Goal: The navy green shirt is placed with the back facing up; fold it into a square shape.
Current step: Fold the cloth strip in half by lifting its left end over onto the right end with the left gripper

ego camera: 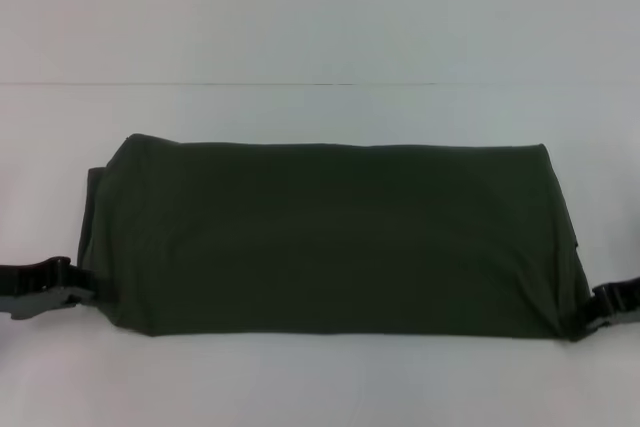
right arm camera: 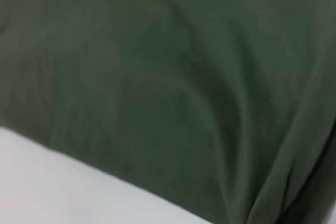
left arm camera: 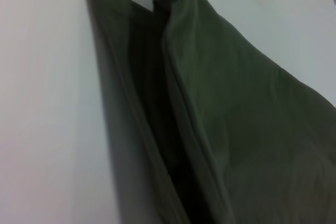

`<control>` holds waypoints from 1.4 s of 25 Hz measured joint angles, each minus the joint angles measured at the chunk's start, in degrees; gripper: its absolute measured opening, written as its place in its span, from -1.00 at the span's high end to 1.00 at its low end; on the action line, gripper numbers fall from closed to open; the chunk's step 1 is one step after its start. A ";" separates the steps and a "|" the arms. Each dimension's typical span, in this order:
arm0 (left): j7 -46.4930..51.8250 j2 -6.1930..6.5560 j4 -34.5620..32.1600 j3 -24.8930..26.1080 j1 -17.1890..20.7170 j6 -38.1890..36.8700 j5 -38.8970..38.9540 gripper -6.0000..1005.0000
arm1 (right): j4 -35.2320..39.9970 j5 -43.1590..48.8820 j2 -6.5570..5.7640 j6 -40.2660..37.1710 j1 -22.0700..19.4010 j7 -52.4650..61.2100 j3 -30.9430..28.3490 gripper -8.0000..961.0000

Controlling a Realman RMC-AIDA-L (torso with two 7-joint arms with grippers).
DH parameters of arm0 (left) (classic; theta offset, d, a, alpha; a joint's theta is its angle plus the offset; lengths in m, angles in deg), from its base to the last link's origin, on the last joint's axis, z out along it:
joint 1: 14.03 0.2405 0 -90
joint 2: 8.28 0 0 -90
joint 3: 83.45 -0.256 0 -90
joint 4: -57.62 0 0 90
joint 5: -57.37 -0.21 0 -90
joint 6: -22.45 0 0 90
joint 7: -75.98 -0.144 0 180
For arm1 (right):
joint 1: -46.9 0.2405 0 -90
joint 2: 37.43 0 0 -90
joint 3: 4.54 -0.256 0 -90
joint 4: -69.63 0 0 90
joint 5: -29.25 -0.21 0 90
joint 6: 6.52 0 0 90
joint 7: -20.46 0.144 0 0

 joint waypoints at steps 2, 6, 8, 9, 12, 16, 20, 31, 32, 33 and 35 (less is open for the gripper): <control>0.00 0.31 -0.15 -0.01 -0.07 -2.38 -0.82 0.94 | 0.00 0.00 -0.06 -2.12 -0.33 -1.39 0.00 0.96; 0.18 0.51 -0.61 -0.01 -0.43 -5.68 -3.78 0.94 | 0.00 0.00 -0.33 -6.82 -1.13 -4.35 0.03 0.96; 0.13 0.59 -0.68 -0.02 -0.67 -7.36 -5.18 0.94 | 0.00 0.03 -0.52 -9.40 -1.55 -6.21 0.04 0.96; 0.08 0.62 -0.70 -0.02 -0.75 -7.99 -5.70 0.94 | 0.00 0.32 -0.56 -10.23 -1.71 -6.86 0.04 0.96; -0.47 0.67 -0.78 -0.01 -0.85 -11.20 -7.51 0.94 | 0.01 1.62 -0.47 -12.23 -2.22 -8.58 0.04 0.95; -1.41 0.70 -1.22 -0.01 -0.74 -14.10 -8.03 0.95 | 0.04 2.75 -0.02 -14.22 -2.55 -10.70 0.23 0.91; -1.54 0.84 -1.33 0.07 -0.80 -14.60 -8.81 0.94 | 0.22 3.04 0.02 -14.84 -2.57 -11.32 0.63 0.87; -1.57 0.96 -1.28 2.87 -0.43 -13.97 -9.04 0.95 | 5.31 3.07 -0.39 -17.58 -2.74 -8.37 0.13 0.76; -1.57 0.96 -1.30 2.88 -0.42 -13.97 -9.04 0.95 | 5.82 3.06 -0.43 -18.01 -2.72 -8.18 0.09 0.75; -1.57 0.96 -1.31 2.88 -0.42 -13.93 -9.04 0.94 | 6.16 3.07 -0.48 -18.34 -2.72 -8.01 0.06 0.74; -1.57 0.97 -1.32 2.90 -0.39 -13.78 -9.04 0.93 | 6.82 3.58 -0.63 -18.98 -2.68 -7.55 -0.23 0.72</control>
